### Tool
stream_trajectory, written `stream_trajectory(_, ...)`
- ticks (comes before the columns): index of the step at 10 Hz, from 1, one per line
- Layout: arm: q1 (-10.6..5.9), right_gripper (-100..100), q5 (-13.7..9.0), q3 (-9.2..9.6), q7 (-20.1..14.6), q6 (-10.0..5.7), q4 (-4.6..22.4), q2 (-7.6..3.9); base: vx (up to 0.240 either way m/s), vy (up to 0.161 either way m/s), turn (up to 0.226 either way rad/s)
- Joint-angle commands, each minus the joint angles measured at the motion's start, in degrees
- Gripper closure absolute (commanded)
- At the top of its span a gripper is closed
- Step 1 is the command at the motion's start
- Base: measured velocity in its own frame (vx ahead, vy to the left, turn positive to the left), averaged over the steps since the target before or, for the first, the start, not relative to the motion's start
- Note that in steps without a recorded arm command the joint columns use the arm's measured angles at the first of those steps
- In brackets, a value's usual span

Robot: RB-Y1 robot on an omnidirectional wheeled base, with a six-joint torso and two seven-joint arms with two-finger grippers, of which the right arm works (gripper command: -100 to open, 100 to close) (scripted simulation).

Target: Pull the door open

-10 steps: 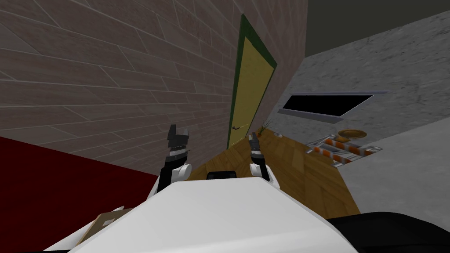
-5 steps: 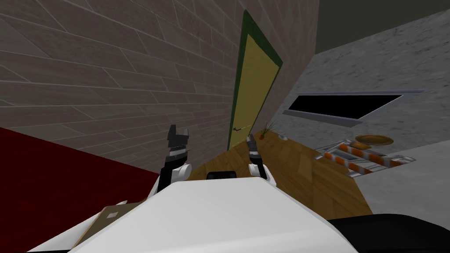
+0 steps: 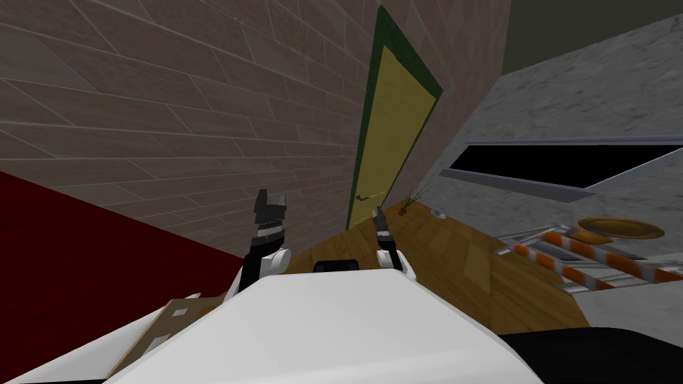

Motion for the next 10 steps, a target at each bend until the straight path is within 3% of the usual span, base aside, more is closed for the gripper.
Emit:
stream_trajectory(1, -0.28, -100, -0.2, 0.22, -0.5, -0.82, 2.7, -0.40, 0.057, -0.074, 0.075)
stream_trajectory(10, -4.20, -100, -2.1, 1.91, -4.4, -5.13, 16.0, -3.93, 0.035, -0.059, 0.102)
